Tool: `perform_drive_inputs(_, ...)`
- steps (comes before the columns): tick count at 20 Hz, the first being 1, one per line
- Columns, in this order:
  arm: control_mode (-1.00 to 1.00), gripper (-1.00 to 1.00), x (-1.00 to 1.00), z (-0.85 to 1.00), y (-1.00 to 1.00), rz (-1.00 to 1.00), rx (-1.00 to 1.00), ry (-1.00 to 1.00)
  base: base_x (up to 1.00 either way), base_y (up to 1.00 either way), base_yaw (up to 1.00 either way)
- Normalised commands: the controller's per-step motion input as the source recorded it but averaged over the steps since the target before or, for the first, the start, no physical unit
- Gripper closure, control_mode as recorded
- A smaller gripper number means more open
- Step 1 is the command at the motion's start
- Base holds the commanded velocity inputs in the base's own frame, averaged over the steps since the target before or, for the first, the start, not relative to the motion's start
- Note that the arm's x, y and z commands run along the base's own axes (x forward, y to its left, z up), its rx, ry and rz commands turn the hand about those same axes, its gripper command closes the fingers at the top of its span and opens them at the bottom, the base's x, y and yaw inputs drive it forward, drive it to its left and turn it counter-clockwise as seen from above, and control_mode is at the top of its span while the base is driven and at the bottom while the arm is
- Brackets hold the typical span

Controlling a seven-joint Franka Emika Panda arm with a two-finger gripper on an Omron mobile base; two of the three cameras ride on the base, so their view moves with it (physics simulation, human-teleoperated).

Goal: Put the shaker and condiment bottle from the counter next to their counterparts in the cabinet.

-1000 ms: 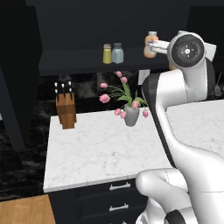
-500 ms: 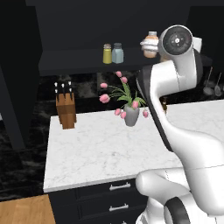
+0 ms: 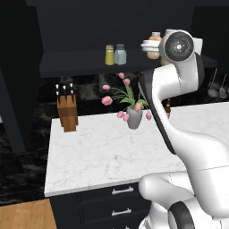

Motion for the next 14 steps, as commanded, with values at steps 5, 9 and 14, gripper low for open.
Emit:
perform_drive_inputs(5,-1.00,1.00,0.11,-0.09,0.00,0.02,-0.01,-0.06,0.00,0.00,0.00)
perform_drive_inputs(9,-1.00,1.00,0.32,-0.02,0.00,0.03,0.00,0.00,0.00,0.00,0.00)
perform_drive_inputs(14,-1.00,1.00,0.26,0.00,0.08,0.01,-0.02,0.06,0.00,0.00,0.00)
